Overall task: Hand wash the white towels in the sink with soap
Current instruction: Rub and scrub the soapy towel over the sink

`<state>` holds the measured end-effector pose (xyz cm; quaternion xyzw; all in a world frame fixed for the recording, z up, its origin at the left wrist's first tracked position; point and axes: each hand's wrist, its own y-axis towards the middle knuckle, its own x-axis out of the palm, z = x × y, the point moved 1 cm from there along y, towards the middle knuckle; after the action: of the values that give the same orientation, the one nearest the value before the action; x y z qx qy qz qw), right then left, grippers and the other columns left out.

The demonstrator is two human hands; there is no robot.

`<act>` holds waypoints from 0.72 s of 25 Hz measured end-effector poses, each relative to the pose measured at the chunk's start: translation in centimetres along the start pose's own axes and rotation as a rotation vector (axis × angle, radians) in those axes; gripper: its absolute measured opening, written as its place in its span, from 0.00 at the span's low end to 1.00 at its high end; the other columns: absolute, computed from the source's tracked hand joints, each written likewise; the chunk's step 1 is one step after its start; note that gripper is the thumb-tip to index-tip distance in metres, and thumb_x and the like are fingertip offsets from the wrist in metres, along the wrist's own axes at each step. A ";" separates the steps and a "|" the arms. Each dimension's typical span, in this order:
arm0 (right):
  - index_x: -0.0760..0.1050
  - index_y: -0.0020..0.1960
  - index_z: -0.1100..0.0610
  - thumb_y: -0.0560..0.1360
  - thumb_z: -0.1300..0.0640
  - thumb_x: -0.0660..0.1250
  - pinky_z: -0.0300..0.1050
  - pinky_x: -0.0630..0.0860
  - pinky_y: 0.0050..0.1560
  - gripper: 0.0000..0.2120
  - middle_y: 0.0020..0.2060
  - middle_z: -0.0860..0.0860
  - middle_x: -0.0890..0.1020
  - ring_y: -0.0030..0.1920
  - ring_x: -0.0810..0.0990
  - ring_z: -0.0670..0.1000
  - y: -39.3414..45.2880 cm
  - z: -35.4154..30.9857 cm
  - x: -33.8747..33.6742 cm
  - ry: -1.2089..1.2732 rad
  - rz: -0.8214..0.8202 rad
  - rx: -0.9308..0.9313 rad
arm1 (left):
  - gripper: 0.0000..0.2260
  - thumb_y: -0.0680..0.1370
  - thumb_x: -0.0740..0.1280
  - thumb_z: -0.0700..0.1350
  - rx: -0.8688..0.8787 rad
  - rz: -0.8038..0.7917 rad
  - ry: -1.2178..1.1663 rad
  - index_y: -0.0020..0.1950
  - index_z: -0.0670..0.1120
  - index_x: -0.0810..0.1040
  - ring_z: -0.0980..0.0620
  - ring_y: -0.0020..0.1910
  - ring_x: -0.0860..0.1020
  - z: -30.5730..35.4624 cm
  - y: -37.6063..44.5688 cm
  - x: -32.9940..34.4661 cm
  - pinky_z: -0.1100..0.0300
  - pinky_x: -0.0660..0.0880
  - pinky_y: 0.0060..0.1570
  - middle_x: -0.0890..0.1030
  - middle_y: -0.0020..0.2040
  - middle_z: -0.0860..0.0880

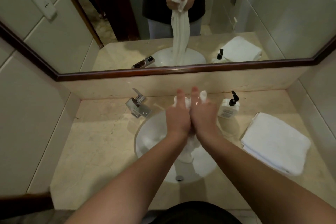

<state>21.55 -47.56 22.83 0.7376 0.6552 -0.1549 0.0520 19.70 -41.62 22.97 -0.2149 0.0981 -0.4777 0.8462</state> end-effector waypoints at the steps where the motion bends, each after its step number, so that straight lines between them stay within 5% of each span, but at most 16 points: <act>1: 0.74 0.34 0.56 0.80 0.41 0.60 0.39 0.71 0.29 0.23 0.27 0.53 0.78 0.27 0.77 0.47 -1.1 0.2 0.2 0.032 -0.073 -0.019 | 0.27 0.80 0.56 0.66 -0.034 0.025 -0.024 0.35 0.47 0.77 0.50 0.37 0.80 0.1 0.5 -0.3 0.49 0.78 0.47 0.81 0.32 0.51; 4: 0.74 0.33 0.55 0.76 0.36 0.59 0.32 0.70 0.26 0.26 0.26 0.53 0.78 0.26 0.77 0.43 -1.5 -0.2 -0.4 0.083 -0.079 -0.028 | 0.25 0.81 0.56 0.65 0.005 0.010 -0.001 0.38 0.47 0.78 0.51 0.36 0.81 -0.4 0.4 -0.4 0.53 0.78 0.44 0.81 0.34 0.50; 8: 0.68 0.35 0.54 0.82 0.46 0.59 0.33 0.73 0.35 0.20 0.32 0.52 0.77 0.32 0.76 0.47 -0.8 0.3 -0.4 -0.016 -0.052 -0.048 | 0.21 0.82 0.59 0.60 0.053 0.031 0.040 0.41 0.48 0.80 0.51 0.39 0.82 -0.3 0.3 -0.3 0.56 0.78 0.44 0.83 0.36 0.49; 10: 0.69 0.39 0.54 0.82 0.48 0.59 0.47 0.76 0.47 0.15 0.39 0.56 0.77 0.41 0.77 0.55 -1.2 0.8 -0.1 -0.028 -0.155 -0.046 | 0.19 0.83 0.60 0.57 0.044 0.081 -0.026 0.39 0.48 0.78 0.54 0.35 0.80 0.0 0.6 -0.8 0.56 0.76 0.41 0.81 0.32 0.51; 14: 0.75 0.56 0.60 0.83 0.44 0.54 0.37 0.75 0.45 0.21 0.44 0.56 0.77 0.46 0.76 0.53 0.2 1.3 0.3 -0.049 -0.105 -0.080 | 0.17 0.83 0.62 0.54 0.144 0.018 0.071 0.39 0.47 0.79 0.56 0.35 0.80 0.0 -0.4 -0.2 0.57 0.77 0.42 0.82 0.34 0.51; 16: 0.79 0.50 0.62 0.82 0.44 0.55 0.46 0.77 0.41 0.22 0.38 0.59 0.81 0.39 0.79 0.54 -1.4 1.4 0.9 -0.069 -0.136 -0.208 | 0.17 0.83 0.62 0.55 0.024 0.096 -0.001 0.39 0.47 0.77 0.50 0.37 0.80 0.4 0.4 -0.8 0.54 0.78 0.45 0.81 0.37 0.48; 18: 0.78 0.37 0.58 0.82 0.47 0.60 0.43 0.74 0.31 0.20 0.28 0.54 0.79 0.29 0.78 0.48 -1.1 1.0 0.6 0.029 -0.046 -0.154 | 0.17 0.83 0.61 0.55 0.056 0.051 0.046 0.41 0.47 0.79 0.48 0.39 0.81 -0.2 0.5 -1.0 0.53 0.80 0.47 0.81 0.37 0.47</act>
<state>20.41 -47.13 21.87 0.7183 0.6827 -0.0943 0.0955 19.50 -40.58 22.52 -0.1775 0.1096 -0.4634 0.8612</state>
